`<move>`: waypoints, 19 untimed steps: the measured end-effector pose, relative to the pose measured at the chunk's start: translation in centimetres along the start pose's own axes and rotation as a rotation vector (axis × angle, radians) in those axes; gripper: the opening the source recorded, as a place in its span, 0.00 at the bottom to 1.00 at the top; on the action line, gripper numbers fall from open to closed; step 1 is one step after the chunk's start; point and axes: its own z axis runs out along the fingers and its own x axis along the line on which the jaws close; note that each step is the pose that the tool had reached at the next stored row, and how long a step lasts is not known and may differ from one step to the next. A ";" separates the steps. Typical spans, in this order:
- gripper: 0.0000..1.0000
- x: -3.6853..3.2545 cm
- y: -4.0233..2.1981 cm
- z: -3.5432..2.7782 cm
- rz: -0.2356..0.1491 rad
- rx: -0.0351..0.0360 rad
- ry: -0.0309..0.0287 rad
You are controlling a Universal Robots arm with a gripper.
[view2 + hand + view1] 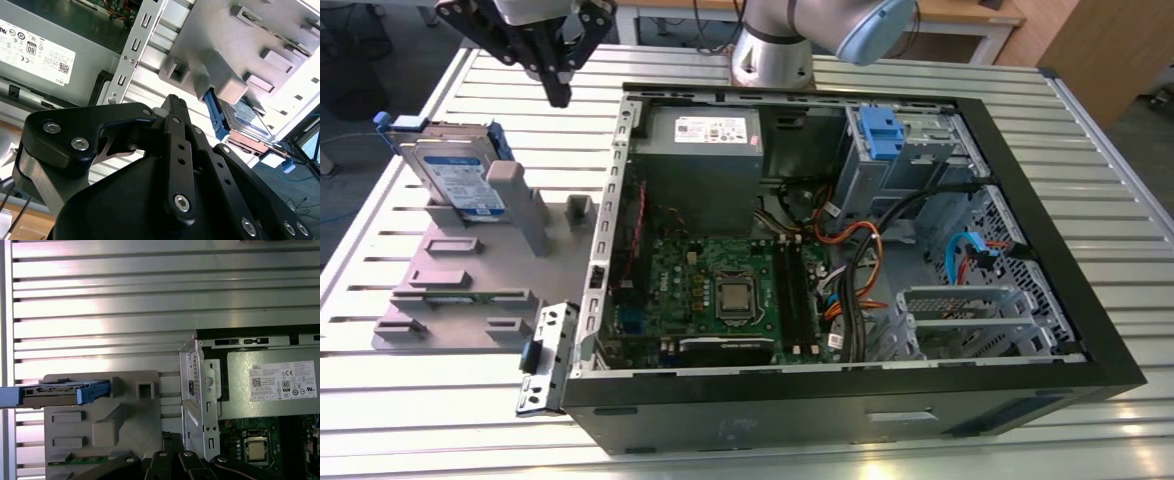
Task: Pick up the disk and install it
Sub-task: 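Reach for the disk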
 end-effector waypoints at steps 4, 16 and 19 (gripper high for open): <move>0.11 0.11 -0.01 -0.01 0.000 0.0000 0.0001; 0.11 0.39 -0.03 -0.01 0.000 0.0000 0.0001; 0.11 0.46 -0.03 -0.01 0.000 0.0000 0.0000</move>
